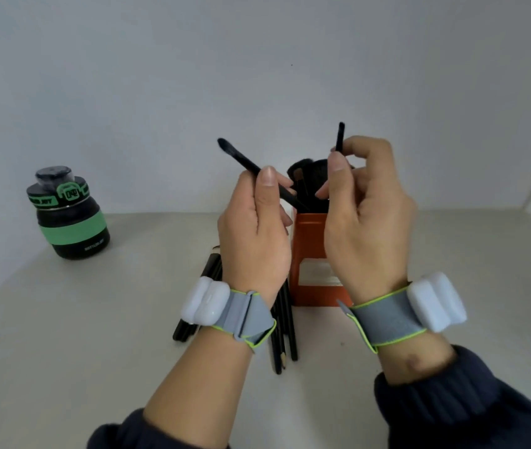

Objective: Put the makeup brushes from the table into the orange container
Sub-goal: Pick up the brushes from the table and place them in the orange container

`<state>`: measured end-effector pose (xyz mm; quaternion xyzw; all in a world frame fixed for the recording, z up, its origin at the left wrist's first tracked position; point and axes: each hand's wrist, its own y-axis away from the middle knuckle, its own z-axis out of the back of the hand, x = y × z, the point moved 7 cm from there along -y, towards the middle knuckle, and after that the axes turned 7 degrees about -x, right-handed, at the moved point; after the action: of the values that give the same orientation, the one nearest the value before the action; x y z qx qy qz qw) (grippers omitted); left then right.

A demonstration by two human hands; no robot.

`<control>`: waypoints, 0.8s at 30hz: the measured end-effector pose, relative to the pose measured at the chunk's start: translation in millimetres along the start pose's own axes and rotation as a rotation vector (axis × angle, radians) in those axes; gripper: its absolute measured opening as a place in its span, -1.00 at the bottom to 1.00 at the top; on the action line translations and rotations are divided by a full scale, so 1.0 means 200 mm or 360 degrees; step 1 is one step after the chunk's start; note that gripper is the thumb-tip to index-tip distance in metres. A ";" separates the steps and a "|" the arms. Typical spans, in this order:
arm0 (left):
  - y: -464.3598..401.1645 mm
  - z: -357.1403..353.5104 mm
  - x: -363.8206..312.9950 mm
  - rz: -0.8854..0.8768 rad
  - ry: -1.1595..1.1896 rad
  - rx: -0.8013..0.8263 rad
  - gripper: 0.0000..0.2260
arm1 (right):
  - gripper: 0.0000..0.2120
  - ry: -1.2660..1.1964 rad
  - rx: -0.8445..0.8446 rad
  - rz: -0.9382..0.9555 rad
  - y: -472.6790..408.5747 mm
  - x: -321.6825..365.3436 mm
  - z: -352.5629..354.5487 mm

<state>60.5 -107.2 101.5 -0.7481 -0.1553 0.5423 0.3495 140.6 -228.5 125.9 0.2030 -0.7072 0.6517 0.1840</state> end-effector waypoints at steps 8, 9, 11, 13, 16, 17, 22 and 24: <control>0.02 -0.02 0.01 0.0113 0.0200 0.0055 -0.69 | -0.93 0.0080 0.0117 0.0033 0.01 -0.02 -0.04; 0.02 -0.03 0.01 0.0135 0.0211 0.0066 -0.66 | -0.93 0.0085 0.0149 0.0025 0.01 -0.02 -0.05; 0.02 -0.03 0.02 0.0164 0.0242 0.0079 -0.68 | -0.92 0.0103 0.0188 0.0039 0.01 -0.02 -0.06; 0.02 -0.03 0.02 0.0138 0.0245 0.0089 -0.81 | -0.93 0.0127 0.0198 0.0079 0.02 -0.01 -0.06; 0.01 -0.02 0.02 0.0097 0.0222 0.0050 -0.93 | -0.87 0.0180 0.0179 0.0112 0.01 -0.01 -0.05; 0.01 -0.01 0.02 0.0098 0.0197 0.0030 -0.87 | -0.88 0.0187 0.0183 0.0115 0.01 0.00 -0.05; 0.02 -0.02 0.04 0.0066 -0.0106 0.0074 -0.78 | -0.93 0.0210 0.0224 0.0106 0.02 0.01 -0.05; 0.03 -0.04 0.05 0.0027 -0.0234 0.0148 -0.84 | -0.91 0.0260 0.0219 0.0097 0.02 0.00 -0.05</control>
<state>69.6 -108.2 92.5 -0.6904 -0.1487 0.6055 0.3669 138.5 -219.0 124.5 0.1399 -0.6493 0.7183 0.2068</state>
